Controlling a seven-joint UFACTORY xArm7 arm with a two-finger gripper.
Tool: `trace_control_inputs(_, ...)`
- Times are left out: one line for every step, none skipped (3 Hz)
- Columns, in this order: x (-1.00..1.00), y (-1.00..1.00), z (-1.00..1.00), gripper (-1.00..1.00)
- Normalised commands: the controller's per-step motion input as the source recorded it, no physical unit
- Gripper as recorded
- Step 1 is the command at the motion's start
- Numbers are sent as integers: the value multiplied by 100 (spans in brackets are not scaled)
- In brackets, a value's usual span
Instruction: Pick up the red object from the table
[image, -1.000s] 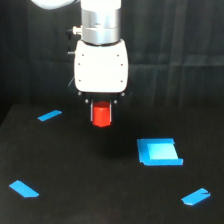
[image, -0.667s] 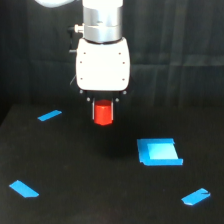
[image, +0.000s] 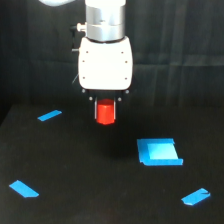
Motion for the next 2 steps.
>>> trace_control_inputs(9,7,13,-100)
trace_control_inputs(2,-5,17,-98)
